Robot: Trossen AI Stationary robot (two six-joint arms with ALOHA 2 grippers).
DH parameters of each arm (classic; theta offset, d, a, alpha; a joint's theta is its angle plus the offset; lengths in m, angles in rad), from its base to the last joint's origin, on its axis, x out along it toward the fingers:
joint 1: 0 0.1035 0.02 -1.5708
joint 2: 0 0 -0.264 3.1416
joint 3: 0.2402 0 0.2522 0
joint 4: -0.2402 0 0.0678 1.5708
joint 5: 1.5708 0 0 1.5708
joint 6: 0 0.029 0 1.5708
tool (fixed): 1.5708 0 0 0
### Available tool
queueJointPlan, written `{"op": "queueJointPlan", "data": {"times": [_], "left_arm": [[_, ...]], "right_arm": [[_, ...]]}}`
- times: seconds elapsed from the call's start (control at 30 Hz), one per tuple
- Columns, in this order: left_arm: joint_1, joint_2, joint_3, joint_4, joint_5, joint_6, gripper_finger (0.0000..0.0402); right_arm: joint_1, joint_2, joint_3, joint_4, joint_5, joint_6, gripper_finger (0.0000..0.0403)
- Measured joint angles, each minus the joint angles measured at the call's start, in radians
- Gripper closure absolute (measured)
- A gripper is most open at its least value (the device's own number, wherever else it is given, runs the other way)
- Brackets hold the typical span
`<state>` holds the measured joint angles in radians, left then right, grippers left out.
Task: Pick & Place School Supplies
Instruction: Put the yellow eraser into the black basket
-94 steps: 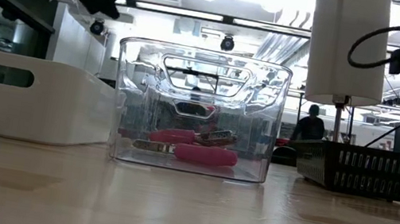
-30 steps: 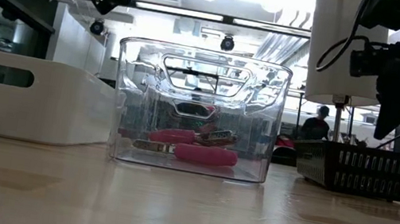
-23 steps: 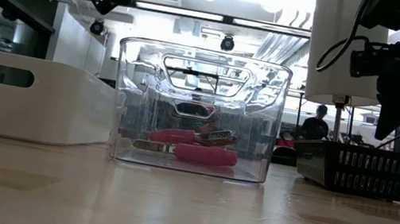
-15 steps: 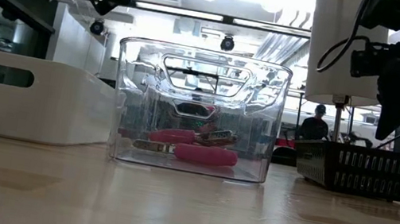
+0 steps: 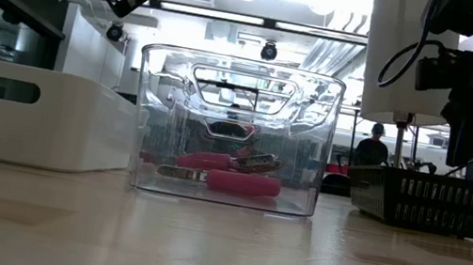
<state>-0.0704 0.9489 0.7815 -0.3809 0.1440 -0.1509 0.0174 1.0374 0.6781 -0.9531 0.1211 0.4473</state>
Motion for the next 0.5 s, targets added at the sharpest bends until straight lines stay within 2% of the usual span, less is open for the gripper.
{"op": "queueJointPlan", "data": {"times": [0.2, 0.5], "left_arm": [[0.000, 0.000, 0.000, 0.000, 0.000, -0.004, 0.0348], [0.000, 0.000, 0.000, 0.000, -0.001, -0.007, 0.0348]], "right_arm": [[0.000, 0.000, 0.000, 0.011, -0.063, 0.034, 0.0245], [-0.025, 0.000, 0.000, -0.006, -0.039, 0.198, 0.0245]]}}
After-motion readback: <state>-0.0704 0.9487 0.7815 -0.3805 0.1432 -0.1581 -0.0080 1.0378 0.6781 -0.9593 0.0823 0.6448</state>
